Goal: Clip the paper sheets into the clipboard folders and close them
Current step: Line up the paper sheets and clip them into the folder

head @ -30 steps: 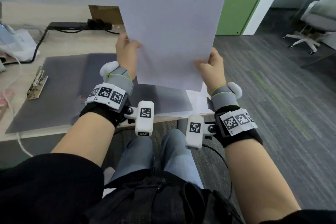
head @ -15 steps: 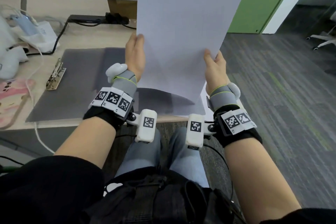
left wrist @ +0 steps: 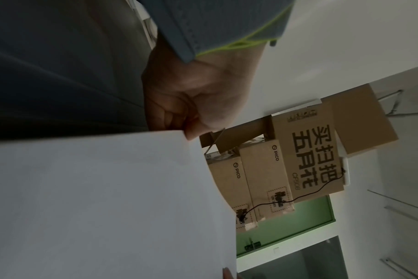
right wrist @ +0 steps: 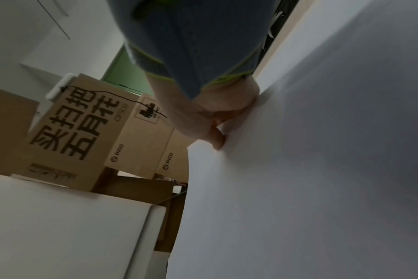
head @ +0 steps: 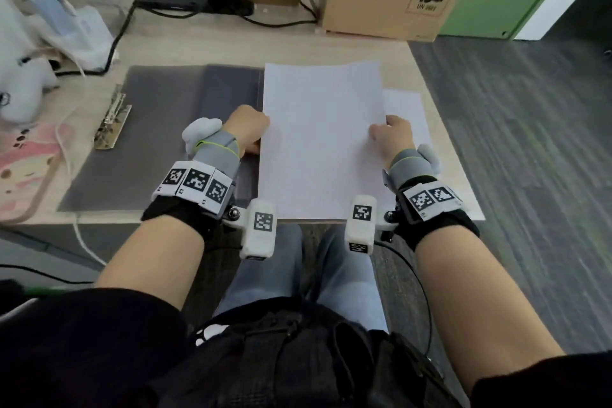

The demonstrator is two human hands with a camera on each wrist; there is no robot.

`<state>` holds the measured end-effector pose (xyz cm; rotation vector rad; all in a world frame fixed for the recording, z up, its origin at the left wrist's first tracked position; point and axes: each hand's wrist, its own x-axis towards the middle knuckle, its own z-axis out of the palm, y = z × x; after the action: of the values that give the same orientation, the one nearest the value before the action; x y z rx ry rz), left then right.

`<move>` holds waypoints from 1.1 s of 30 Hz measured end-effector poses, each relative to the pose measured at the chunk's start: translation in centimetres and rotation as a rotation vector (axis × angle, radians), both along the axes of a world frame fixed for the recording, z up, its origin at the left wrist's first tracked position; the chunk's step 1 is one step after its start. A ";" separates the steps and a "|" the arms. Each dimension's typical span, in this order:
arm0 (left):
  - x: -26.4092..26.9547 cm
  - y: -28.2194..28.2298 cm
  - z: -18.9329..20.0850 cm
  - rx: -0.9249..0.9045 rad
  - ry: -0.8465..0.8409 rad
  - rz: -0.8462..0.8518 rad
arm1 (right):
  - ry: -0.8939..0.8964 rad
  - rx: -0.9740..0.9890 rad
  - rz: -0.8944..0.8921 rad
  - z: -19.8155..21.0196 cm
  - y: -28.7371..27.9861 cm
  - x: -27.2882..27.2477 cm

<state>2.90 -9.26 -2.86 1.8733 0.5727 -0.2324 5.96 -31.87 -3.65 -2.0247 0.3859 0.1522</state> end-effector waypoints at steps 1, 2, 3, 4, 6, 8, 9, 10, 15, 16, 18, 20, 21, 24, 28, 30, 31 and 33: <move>-0.1 0.0 0.0 -0.003 0.023 -0.006 | 0.026 -0.021 0.002 -0.2 0.1 0.0; 0.0 0.1 -0.1 -0.007 0.043 -0.013 | 0.045 -0.027 0.010 -0.5 0.1 0.2; 0.0 0.1 -0.1 -0.019 0.053 -0.017 | 0.058 -0.039 0.008 -0.7 0.1 0.4; 0.2 0.1 -0.2 -0.031 0.057 -0.013 | 0.067 -0.044 0.009 -0.8 0.1 0.4; 0.3 0.1 0.0 -0.040 0.068 -0.007 | 0.085 -0.069 0.005 -1.0 0.2 0.8; 0.5 -0.1 0.2 -0.049 0.075 -0.013 | 0.105 -0.089 0.004 -0.8 0.2 1.0; 0.4 -0.2 0.3 -0.059 0.073 -0.022 | 0.101 -0.096 0.003 -0.7 0.1 1.1; 0.5 -0.1 0.3 -0.071 0.069 -0.023 | 0.106 -0.104 0.006 -0.5 0.0 1.0; 0.6 0.1 -0.1 -0.064 0.102 -0.092 | 0.133 -0.108 0.022 -1.2 -0.4 1.3; 0.7 0.0 0.0 -0.065 0.095 -0.080 | 0.131 -0.103 0.032 -1.2 -0.4 1.3; 0.8 -0.1 0.0 -0.031 0.082 -0.049 | 0.136 -0.095 0.027 -1.2 -0.3 1.4; 0.9 -0.2 0.0 0.047 0.072 -0.044 | 0.150 -0.100 0.013 -1.0 -0.2 1.6; 1.0 -0.2 0.1 0.065 0.069 -0.047 | 0.152 -0.099 0.007 -1.0 -0.1 1.7; 1.2 0.0 0.1 0.063 0.069 -0.049 | 0.143 -0.102 0.000 -0.8 -0.1 2.0; 1.4 0.3 0.1 0.006 0.088 -0.050 | 0.117 -0.089 0.011 -0.7 0.2 1.9; 1.3 0.2 0.3 -0.068 0.091 -0.046 | 0.121 -0.111 -0.002 -0.5 0.4 1.8; 1.4 0.2 0.3 -0.079 0.090 -0.041 | 0.127 -0.122 -0.008 -0.6 0.3 1.9; 1.4 0.3 0.5 -0.073 0.082 -0.038 | 0.120 -0.119 -0.012 -0.5 0.2 2.0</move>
<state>4.34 -8.92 -2.38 1.8112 0.5767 -0.3524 7.96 -31.63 -4.14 -2.1357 0.4926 0.2494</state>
